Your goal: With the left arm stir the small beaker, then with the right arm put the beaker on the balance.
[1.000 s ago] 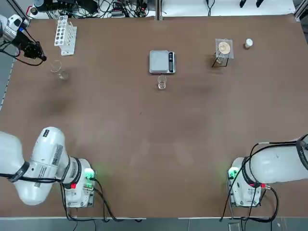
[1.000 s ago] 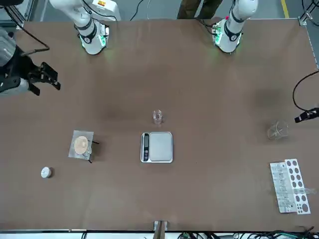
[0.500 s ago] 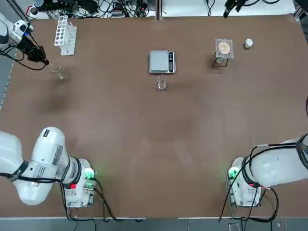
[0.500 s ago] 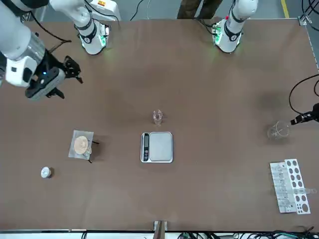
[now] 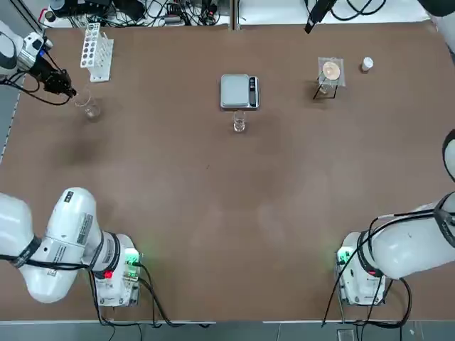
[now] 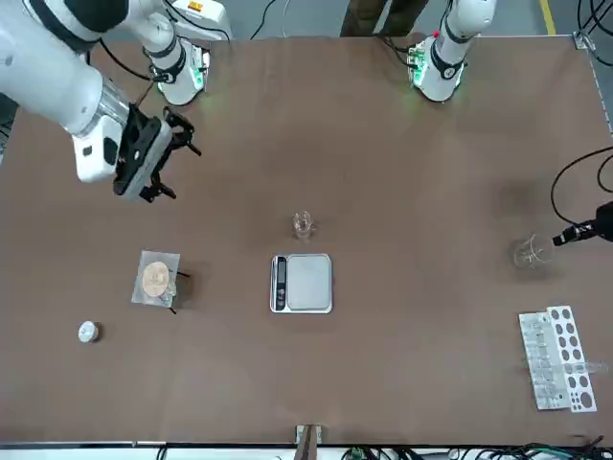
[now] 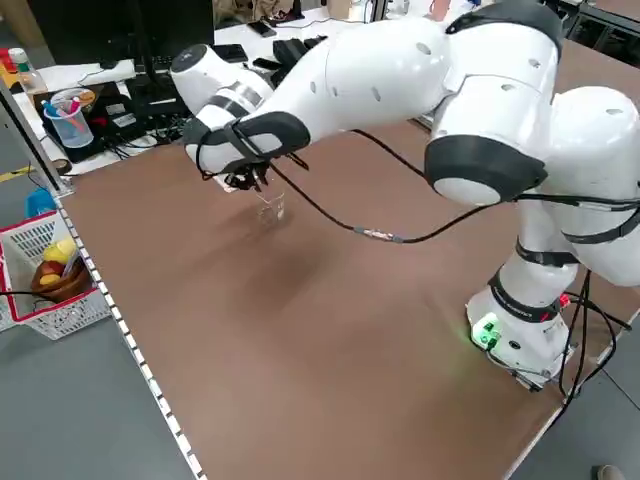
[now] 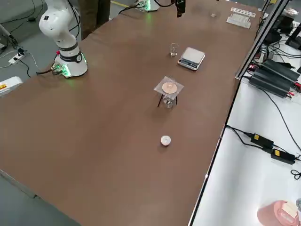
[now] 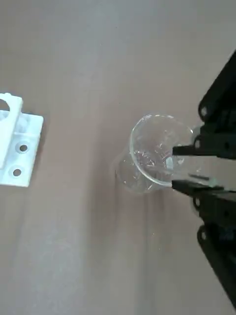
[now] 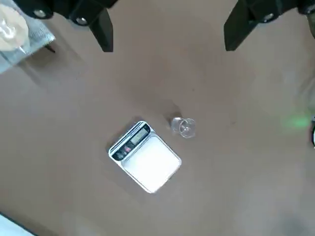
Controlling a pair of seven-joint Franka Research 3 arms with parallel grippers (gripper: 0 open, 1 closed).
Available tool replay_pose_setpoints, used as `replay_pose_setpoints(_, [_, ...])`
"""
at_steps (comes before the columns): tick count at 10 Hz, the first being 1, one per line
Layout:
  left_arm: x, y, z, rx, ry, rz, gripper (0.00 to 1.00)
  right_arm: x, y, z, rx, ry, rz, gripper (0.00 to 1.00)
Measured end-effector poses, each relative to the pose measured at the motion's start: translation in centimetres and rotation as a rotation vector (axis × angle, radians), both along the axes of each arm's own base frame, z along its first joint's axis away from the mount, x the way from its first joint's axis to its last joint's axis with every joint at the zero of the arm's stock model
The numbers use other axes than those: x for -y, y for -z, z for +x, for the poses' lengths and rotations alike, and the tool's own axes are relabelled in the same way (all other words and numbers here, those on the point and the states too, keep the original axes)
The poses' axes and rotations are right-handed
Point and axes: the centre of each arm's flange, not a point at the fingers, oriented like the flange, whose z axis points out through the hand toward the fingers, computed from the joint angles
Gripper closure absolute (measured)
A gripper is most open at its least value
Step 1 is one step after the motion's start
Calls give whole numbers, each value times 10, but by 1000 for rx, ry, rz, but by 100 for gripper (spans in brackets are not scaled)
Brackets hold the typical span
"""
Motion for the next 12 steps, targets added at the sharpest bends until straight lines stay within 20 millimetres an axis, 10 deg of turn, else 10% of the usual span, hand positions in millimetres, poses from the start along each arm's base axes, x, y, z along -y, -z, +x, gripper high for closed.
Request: replay_pose_setpoints(12, [6, 2, 8, -4, 48, 88, 70, -28, 171, -11, 343, -134, 349, 0])
